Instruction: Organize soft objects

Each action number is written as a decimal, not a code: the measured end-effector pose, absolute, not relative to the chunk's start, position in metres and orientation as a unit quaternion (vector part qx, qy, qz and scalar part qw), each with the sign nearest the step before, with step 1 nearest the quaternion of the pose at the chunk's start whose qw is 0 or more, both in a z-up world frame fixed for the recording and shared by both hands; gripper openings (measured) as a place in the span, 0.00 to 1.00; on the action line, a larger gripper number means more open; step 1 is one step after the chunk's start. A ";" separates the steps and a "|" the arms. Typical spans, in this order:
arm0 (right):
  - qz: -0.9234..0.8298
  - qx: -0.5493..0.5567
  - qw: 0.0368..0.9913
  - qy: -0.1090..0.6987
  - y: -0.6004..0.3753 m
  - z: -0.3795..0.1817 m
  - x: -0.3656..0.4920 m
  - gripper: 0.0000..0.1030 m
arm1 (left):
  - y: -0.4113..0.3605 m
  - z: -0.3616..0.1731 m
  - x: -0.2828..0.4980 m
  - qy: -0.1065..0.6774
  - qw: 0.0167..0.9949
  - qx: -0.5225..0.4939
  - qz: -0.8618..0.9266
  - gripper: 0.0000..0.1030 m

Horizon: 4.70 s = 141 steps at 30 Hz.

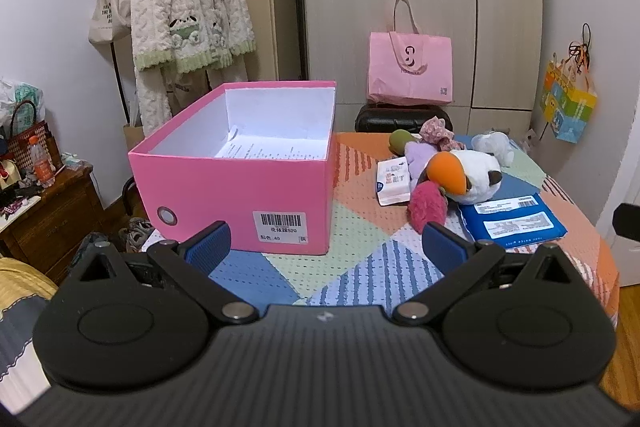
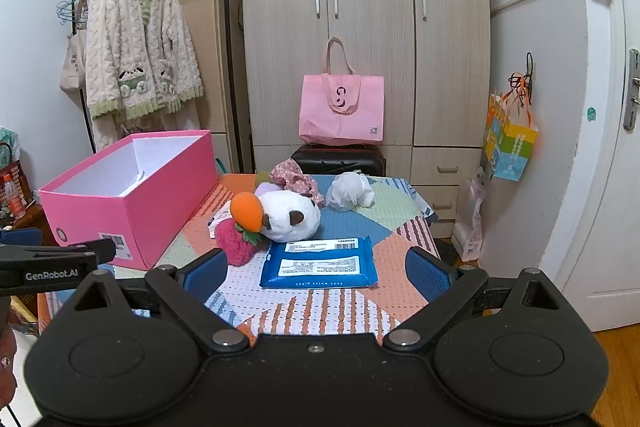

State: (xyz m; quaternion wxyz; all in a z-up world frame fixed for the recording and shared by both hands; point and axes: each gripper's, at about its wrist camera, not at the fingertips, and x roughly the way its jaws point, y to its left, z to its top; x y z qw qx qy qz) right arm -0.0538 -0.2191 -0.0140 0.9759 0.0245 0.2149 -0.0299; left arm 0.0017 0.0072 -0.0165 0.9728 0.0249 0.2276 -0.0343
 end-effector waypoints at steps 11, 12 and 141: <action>-0.030 0.020 0.975 0.220 -0.218 -0.016 -0.054 0.95 | 0.007 -0.020 -0.001 0.212 0.976 0.032 -0.034 1.00; -0.031 0.019 0.975 0.220 -0.218 -0.016 -0.054 0.95 | 0.007 -0.020 -0.002 0.212 0.976 0.031 -0.035 1.00; 0.349 -0.033 0.866 0.356 -0.140 -0.039 0.058 0.38 | 0.062 -0.038 0.065 0.404 0.879 0.032 -0.250 0.28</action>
